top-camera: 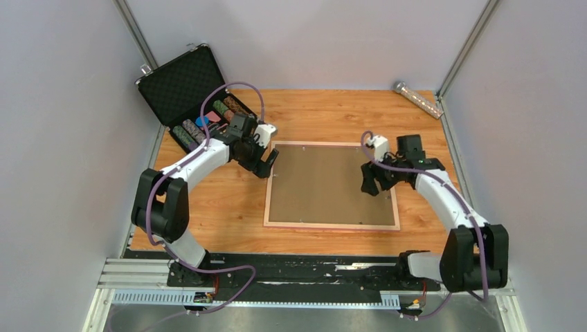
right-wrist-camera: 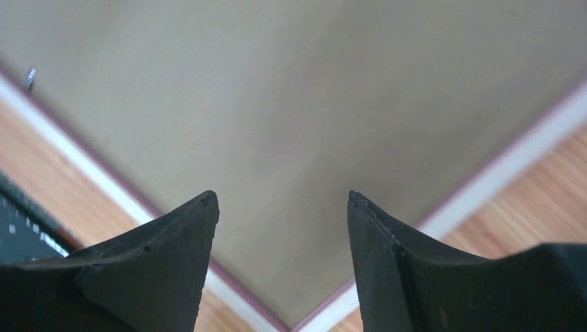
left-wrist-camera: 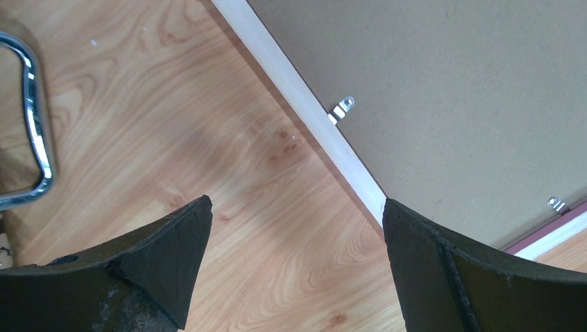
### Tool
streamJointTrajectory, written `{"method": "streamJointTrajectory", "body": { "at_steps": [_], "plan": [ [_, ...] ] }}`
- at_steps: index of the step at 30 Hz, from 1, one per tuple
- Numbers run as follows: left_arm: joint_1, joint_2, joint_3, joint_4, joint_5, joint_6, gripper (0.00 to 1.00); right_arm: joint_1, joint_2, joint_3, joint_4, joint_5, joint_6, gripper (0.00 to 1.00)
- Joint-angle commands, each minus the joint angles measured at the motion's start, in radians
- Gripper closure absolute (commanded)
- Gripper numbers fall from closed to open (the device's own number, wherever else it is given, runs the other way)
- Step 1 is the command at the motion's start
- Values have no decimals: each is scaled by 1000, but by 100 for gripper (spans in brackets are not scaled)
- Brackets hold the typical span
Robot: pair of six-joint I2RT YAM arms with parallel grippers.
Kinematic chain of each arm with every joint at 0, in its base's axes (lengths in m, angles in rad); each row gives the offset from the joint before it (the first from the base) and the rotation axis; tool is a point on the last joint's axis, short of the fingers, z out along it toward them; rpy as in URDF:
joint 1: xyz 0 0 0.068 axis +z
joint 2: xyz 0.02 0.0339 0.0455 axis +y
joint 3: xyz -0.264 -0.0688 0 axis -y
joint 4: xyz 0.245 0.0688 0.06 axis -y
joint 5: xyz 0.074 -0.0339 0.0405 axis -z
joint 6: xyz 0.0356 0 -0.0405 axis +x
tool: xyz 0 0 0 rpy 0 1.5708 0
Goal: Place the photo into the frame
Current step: Turn over the photo frame at the center of the board.
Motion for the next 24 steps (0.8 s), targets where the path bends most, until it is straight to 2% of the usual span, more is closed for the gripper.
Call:
{"method": "streamJointTrajectory", "body": {
  "at_steps": [1, 7, 11, 18, 24],
  "plan": [
    [4, -26, -35, 22, 20, 54, 0, 147, -132, -73, -46, 9, -169, 34],
    [4, -36, -60, 42, -12, 73, 0, 335, -272, -187, -85, 51, -236, 35],
    [6, -33, -73, 57, -17, 81, 0, 447, -309, -255, -85, 110, -249, 36],
    [4, -26, -85, 64, -8, 86, 1, 595, -283, -287, -56, 189, -202, 36],
    [5, -36, -87, 62, -7, 85, 1, 672, -194, -291, 5, 272, -191, 40]
  ]
}}
